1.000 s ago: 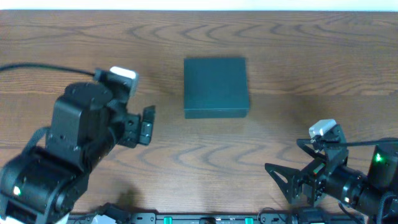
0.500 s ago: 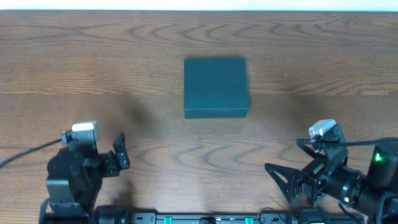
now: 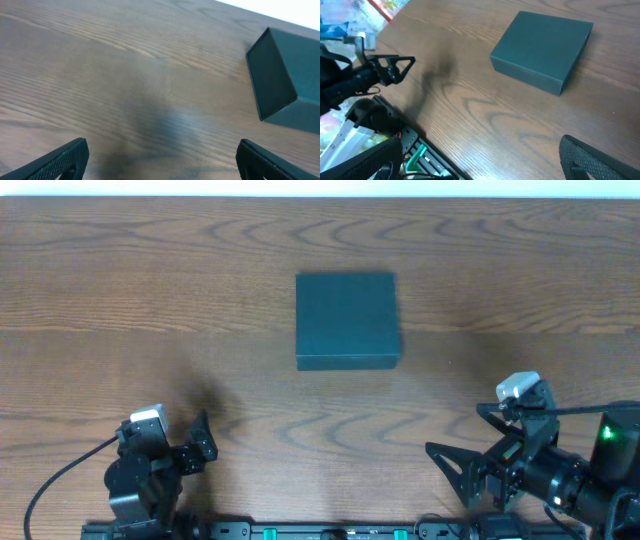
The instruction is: Pack container
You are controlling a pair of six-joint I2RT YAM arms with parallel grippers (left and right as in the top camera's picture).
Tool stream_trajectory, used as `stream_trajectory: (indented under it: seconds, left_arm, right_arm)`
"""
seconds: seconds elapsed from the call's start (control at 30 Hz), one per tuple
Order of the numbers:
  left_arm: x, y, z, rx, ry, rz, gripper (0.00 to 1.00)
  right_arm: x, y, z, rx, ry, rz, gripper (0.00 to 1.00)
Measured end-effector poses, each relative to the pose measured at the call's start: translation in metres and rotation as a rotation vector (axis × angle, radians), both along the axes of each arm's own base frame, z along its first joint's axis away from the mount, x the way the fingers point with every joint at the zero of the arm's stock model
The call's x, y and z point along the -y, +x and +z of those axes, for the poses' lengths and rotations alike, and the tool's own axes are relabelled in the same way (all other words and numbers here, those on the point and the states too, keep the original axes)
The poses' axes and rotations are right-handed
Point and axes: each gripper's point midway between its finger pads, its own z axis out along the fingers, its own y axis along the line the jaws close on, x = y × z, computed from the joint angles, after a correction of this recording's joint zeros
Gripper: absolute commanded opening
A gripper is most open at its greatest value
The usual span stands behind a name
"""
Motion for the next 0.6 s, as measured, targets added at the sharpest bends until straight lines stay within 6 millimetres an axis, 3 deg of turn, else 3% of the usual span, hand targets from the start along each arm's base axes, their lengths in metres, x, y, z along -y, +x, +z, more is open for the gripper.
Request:
stream_trajectory:
  seconds: [0.37, 0.6]
  left_arm:
    - [-0.002, 0.02, -0.024, 0.054, -0.021, 0.007, 0.95]
    - [-0.003, 0.023, -0.019, 0.081, -0.033, 0.018, 0.95]
  right_arm:
    - [0.0, 0.0, 0.0, 0.0, 0.0, 0.0, 0.99]
    - [0.0, 0.0, 0.0, 0.0, 0.0, 0.0, 0.99]
